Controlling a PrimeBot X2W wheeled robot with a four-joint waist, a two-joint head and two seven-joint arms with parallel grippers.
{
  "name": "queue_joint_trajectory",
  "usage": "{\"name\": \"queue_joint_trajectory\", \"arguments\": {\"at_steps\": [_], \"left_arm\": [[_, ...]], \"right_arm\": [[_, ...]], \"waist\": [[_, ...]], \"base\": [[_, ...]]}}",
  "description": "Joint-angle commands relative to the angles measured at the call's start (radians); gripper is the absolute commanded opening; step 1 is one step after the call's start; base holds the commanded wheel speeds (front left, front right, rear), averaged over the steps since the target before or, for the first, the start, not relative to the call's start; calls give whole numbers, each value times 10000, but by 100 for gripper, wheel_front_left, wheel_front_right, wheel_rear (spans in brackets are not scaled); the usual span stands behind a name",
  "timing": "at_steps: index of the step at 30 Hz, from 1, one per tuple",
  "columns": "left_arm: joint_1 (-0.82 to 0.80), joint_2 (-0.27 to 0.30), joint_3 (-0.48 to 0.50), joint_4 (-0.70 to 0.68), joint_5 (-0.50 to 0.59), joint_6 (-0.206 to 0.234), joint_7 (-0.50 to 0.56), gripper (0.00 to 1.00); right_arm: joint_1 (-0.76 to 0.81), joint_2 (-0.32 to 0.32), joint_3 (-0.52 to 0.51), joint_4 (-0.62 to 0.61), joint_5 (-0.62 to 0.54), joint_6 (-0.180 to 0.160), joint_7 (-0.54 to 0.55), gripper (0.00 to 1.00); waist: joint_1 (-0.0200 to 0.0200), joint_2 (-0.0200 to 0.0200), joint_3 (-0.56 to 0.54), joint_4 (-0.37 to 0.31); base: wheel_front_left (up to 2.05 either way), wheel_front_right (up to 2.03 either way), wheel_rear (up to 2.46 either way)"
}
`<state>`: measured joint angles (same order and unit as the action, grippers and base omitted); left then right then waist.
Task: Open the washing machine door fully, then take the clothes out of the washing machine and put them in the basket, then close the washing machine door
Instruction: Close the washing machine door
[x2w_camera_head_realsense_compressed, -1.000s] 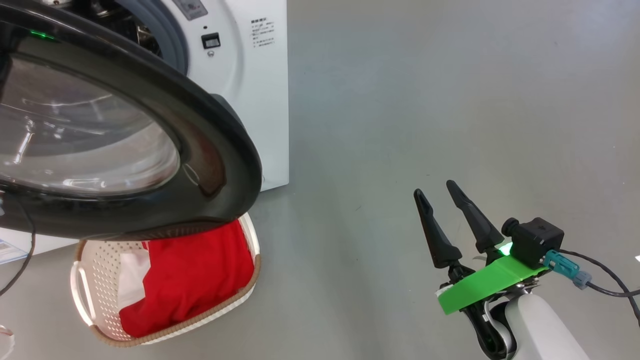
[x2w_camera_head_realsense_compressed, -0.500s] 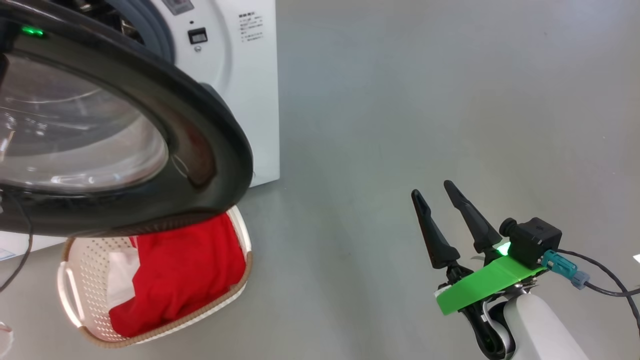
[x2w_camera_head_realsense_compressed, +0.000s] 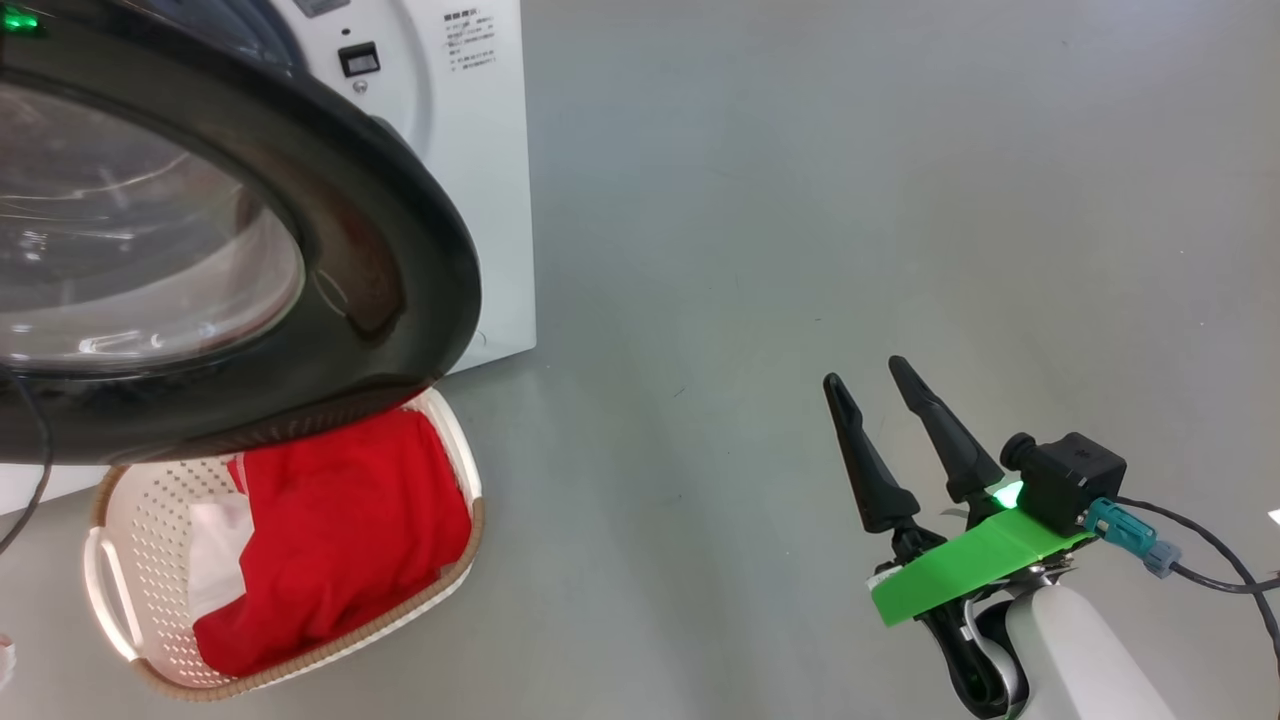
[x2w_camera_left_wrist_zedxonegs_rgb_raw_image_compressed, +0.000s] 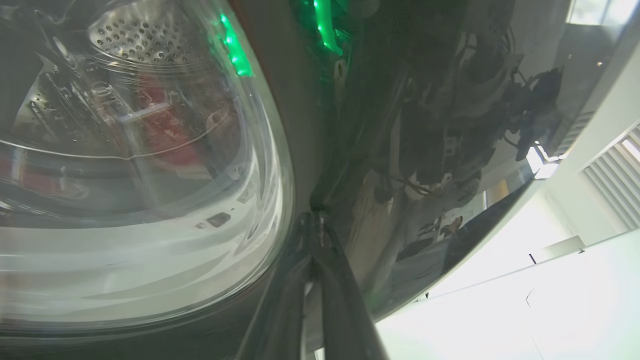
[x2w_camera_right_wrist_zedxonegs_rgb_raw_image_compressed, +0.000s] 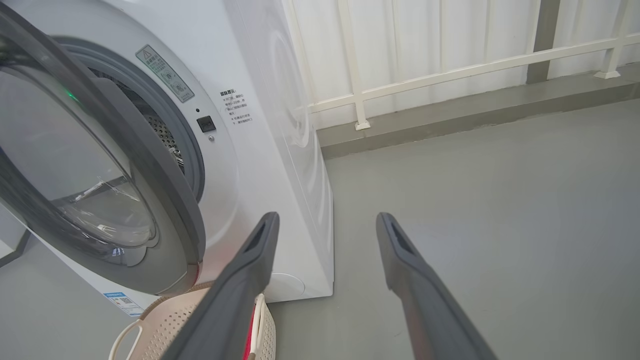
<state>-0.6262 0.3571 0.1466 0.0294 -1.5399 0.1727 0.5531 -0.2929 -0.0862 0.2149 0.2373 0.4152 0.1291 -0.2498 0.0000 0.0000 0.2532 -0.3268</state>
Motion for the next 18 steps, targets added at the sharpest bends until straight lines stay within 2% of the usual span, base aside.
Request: {"name": "queue_joint_trajectory", "arguments": {"at_steps": [1, 18], "left_arm": [[-461, 524, 257, -213, 102, -145, 11, 0], [-121, 281, 51, -394, 121, -354, 98, 0]], "right_arm": [[-204, 84, 174, -273, -118, 16, -120, 100], [-249, -58, 107, -195, -197, 16, -120, 100]], "waist": [[0, 0, -2, 9], [0, 0, -143, 759]], "base": [[0, 0, 0], [0, 0, 0]]}}
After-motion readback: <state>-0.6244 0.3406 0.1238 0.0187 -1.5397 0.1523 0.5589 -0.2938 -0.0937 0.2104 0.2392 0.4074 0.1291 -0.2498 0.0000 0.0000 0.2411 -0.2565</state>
